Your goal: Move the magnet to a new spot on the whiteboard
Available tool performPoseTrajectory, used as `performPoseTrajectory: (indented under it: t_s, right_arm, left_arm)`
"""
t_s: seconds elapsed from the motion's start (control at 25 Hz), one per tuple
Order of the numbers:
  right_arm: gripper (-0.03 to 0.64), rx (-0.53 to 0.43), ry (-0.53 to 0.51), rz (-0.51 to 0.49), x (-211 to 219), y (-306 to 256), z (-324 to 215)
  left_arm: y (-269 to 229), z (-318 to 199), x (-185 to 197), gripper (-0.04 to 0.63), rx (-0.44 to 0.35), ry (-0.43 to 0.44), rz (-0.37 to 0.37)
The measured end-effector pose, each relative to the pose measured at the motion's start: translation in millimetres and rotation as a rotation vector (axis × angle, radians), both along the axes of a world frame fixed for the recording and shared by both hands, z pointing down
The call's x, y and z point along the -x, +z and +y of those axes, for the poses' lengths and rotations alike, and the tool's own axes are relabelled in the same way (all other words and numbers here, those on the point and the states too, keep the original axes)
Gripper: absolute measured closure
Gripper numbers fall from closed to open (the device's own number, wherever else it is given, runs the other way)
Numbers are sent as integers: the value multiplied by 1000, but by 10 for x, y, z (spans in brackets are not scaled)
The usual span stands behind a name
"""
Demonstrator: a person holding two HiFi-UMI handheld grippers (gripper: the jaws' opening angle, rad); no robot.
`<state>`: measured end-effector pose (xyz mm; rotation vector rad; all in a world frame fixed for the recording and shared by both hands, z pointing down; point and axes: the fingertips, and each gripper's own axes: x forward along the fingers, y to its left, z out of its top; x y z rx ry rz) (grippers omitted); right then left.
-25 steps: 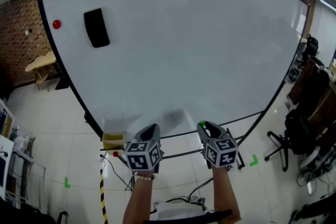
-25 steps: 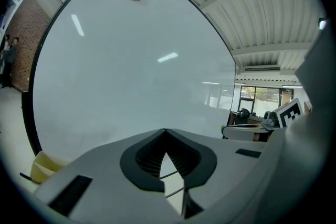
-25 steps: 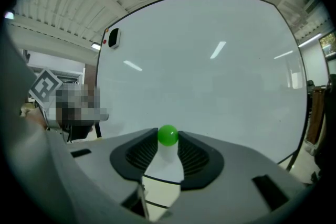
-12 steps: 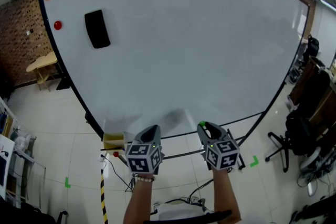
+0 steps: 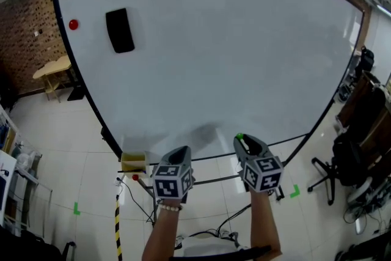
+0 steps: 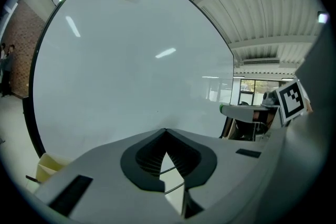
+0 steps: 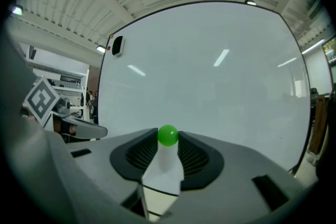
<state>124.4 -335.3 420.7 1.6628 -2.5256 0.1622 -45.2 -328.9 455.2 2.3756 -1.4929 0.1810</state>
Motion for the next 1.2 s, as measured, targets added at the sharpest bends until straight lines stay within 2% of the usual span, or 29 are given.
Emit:
performPoseTrajectory:
  t_s: [0.32, 0.48, 0.92, 1.2]
  right_arm:
    - [486, -184, -13, 96, 109, -938, -272]
    - [486, -247, -26, 152, 243, -1259, -387]
    - [485, -321, -56, 282, 719, -1498, -637]
    - [483, -369, -39, 348, 940, -1577, -822]
  left_arm:
    - [-5, -4, 46, 598, 9, -11, 28]
    - [-20, -16, 30, 598, 5, -13, 27]
    - [-72, -76, 134, 598, 4, -27, 44]
    - [-83, -121, 255, 598, -1, -41, 42]
